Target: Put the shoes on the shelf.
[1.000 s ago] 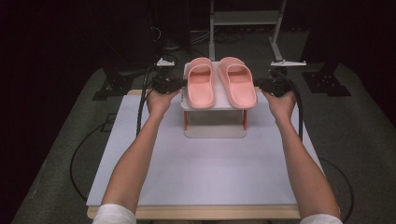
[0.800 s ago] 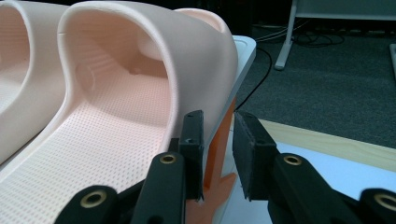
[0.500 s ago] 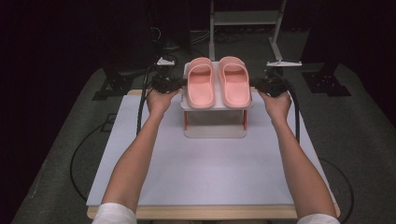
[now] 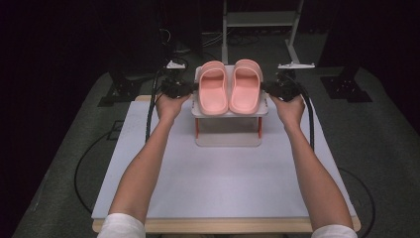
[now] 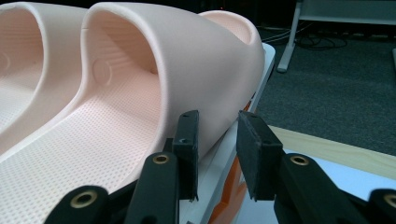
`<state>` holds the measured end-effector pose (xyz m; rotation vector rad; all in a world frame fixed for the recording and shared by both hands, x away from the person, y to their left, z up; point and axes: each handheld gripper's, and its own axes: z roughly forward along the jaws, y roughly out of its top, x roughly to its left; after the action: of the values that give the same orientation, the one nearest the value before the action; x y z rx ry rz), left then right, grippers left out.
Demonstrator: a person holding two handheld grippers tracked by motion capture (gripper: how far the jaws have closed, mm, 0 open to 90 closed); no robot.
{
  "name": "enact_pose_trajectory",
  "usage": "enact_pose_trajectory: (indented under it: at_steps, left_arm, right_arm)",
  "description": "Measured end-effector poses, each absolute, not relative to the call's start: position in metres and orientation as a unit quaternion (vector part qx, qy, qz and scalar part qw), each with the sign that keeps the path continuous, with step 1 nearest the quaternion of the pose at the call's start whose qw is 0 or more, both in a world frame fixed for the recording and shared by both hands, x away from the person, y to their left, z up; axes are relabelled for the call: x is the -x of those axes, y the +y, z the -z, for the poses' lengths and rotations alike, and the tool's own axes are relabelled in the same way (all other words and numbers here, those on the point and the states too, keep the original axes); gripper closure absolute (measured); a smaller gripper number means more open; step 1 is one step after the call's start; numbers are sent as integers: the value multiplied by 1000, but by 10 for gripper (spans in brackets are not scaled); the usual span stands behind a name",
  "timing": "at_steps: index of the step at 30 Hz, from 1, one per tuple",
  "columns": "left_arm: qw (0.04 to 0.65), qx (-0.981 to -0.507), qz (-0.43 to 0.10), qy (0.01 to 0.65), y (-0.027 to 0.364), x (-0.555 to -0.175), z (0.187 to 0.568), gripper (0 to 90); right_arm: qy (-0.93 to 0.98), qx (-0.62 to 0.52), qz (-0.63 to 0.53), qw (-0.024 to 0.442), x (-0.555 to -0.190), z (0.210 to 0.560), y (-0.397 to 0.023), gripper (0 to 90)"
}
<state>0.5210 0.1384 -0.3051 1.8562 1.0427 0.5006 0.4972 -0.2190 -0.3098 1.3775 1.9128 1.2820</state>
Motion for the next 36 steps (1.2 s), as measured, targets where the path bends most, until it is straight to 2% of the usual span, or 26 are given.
enact_pose_trajectory:
  at_steps: [24,29,33,36]
  left_arm:
    - [463,-750,-207,424,134,-523,307,729]
    - [463,-749,-208,427,135,-523,307,709]
    - [462,-748,-204,429,138,-522,305,646]
    - [468,-744,-205,430,139,-521,303,636]
  right_arm:
    - [698,-495,-467,225,-502,310,-216,695]
    - [698,-495,-466,225,-502,310,-217,674]
    - [699,-495,-464,228,-502,310,-218,638]
    - [700,-495,-464,224,-501,310,-219,619]
